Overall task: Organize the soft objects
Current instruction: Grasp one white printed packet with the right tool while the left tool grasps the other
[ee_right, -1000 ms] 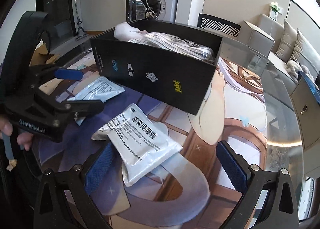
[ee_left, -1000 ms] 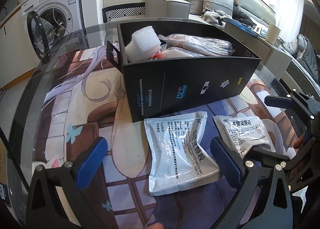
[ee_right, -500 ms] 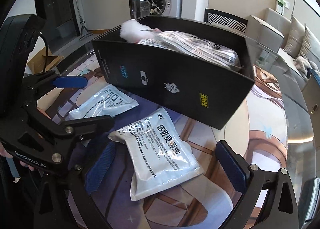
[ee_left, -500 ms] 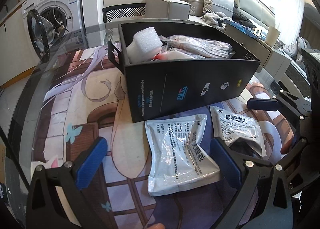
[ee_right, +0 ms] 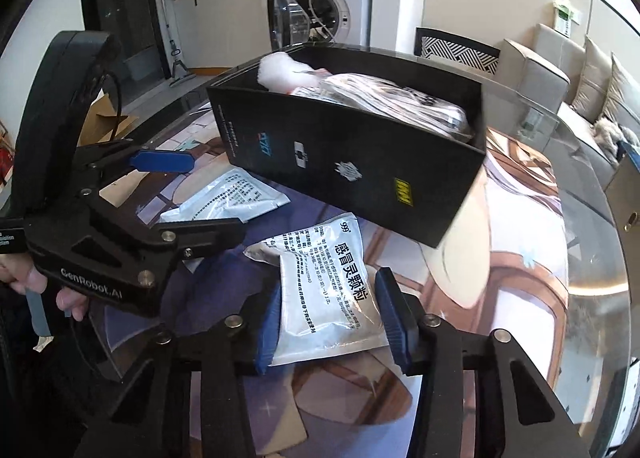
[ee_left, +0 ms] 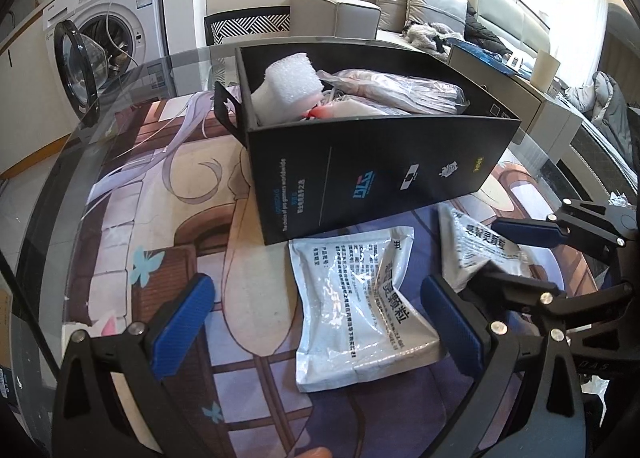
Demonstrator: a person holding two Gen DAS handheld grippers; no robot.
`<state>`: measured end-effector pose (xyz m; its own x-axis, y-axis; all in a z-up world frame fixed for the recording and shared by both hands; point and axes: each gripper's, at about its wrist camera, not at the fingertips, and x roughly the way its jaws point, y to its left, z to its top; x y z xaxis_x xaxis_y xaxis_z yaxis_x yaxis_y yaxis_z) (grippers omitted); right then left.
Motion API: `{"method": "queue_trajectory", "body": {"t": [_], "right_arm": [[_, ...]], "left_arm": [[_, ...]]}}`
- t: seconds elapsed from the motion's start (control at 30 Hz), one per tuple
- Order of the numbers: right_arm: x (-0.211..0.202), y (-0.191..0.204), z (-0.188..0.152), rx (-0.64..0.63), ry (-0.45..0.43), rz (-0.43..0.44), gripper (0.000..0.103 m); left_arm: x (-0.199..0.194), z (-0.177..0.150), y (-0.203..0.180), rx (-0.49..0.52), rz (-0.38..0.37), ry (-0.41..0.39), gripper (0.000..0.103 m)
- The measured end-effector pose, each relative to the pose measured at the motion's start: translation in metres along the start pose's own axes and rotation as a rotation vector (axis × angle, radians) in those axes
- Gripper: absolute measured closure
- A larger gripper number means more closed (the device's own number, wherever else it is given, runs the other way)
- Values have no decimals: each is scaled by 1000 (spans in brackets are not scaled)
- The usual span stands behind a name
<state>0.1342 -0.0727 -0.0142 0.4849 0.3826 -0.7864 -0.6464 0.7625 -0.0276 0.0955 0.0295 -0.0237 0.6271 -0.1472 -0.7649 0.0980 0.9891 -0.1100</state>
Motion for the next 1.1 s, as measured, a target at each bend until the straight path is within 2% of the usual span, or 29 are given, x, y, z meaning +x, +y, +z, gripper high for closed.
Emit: {"method": "queue_trajectory", "body": {"t": [0.17, 0.3, 0.47, 0.5, 0.6, 0.87, 1.1], "right_arm": [[-6, -2, -4, 4, -12, -4, 64], [-13, -1, -2, -9, -31, 3, 64], [-19, 1, -2, -13, -46, 4, 64], [-20, 0, -1, -12, -48, 5, 64], [-23, 0, -2, -8, -53, 7, 64], [-28, 1, -3, -13, -69, -10, 64], [-37, 1, -1, -25, -95, -13, 64]], "left_arm": [[1, 0, -4, 2, 8, 4, 0], [1, -3, -10, 24, 18, 8, 4], [-4, -5, -17, 64, 17, -17, 32], [-5, -5, -18, 76, 17, -26, 45], [-8, -5, -20, 87, 9, -31, 57], [-14, -5, -19, 67, -44, -34, 60], [-27, -10, -19, 62, -53, -60, 60]]}}
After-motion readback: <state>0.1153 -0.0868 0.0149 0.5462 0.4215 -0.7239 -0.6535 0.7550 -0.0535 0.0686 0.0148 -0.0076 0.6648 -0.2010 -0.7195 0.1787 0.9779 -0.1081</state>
